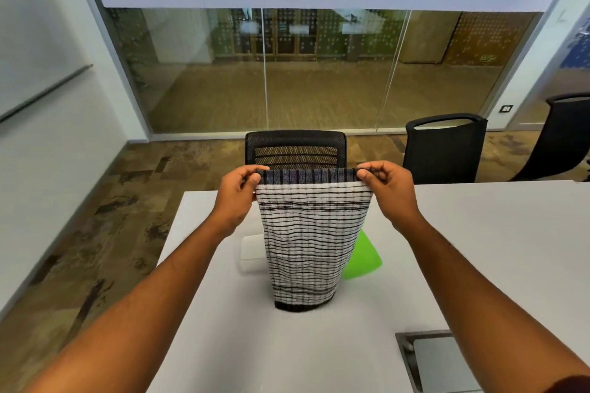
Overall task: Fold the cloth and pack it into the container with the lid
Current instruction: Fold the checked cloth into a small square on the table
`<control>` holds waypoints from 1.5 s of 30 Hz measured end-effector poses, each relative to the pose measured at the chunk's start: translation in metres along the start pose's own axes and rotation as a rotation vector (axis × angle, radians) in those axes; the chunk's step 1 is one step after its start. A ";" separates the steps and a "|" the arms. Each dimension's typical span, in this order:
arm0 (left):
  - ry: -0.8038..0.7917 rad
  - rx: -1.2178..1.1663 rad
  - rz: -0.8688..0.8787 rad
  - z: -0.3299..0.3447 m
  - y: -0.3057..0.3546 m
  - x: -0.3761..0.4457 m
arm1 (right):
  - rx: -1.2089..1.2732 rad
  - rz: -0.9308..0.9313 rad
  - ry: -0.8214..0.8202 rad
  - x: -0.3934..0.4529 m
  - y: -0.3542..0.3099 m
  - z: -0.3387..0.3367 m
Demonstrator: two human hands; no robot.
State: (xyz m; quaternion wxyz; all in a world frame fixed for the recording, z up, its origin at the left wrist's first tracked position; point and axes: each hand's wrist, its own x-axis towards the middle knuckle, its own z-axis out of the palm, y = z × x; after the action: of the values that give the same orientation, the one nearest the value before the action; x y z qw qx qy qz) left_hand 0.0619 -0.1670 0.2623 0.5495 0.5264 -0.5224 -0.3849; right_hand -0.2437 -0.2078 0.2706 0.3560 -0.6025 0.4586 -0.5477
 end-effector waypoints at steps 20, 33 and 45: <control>-0.472 -0.247 -0.488 -0.024 0.001 -0.006 | 0.301 0.570 -0.619 -0.005 0.003 -0.029; -0.858 -0.519 -0.905 -0.040 -0.042 -0.035 | 0.443 0.801 -1.035 -0.032 0.042 -0.034; -0.213 0.327 -0.460 -0.011 -0.096 -0.027 | -0.296 0.477 -0.476 -0.023 0.102 0.020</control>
State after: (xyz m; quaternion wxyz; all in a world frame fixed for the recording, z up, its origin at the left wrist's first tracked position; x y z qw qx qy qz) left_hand 0.0808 -0.1532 0.1643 0.2977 0.6691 -0.4992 -0.4632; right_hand -0.2403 -0.2203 0.1651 0.4793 -0.6342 0.5649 -0.2214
